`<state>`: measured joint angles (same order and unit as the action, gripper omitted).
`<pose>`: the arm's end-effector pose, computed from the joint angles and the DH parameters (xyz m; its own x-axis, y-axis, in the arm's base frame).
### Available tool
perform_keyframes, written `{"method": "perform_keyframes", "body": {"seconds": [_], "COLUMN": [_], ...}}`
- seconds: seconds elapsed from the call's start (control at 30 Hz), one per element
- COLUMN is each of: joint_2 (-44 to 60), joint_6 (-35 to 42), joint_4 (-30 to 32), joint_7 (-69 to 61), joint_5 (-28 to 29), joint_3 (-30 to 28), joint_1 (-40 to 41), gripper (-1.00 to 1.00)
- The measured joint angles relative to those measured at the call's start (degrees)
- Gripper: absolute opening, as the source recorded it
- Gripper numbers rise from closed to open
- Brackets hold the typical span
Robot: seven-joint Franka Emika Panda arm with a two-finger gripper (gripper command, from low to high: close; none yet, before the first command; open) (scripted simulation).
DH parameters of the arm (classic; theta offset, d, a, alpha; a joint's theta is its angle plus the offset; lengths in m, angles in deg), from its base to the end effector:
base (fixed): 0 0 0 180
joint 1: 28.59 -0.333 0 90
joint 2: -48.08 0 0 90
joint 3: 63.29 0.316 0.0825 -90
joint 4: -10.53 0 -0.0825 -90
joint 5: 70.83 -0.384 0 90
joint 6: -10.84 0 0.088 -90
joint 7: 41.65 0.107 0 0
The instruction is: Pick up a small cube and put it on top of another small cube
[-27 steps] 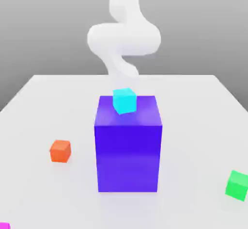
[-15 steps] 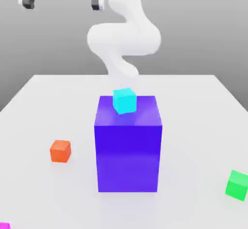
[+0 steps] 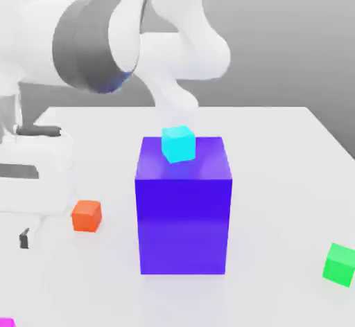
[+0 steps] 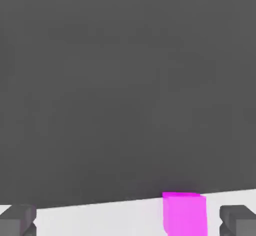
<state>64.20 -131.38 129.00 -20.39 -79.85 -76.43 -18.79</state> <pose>0.5538 -0.2308 0.3127 0.6320 -0.7667 0.1126 -0.7609 -0.6415 -0.0973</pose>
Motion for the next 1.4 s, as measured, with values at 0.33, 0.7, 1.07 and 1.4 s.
{"method": "perform_keyframes", "body": {"seconds": [0.33,0.7,1.07,1.4], "joint_2": [20.82,16.63,5.60,-4.90], "joint_6": [-7.34,-4.12,-3.64,-6.53], "joint_4": [-4.76,-3.69,7.02,19.18], "joint_7": [-6.89,-6.16,9.83,31.34], "joint_5": [-4.02,-2.87,-0.15,7.31], "joint_3": [2.15,1.08,7.55,16.97], "joint_1": [6.72,5.97,-13.12,-33.30], "gripper": [0.00,-1.00,-1.00,-1.00]}}
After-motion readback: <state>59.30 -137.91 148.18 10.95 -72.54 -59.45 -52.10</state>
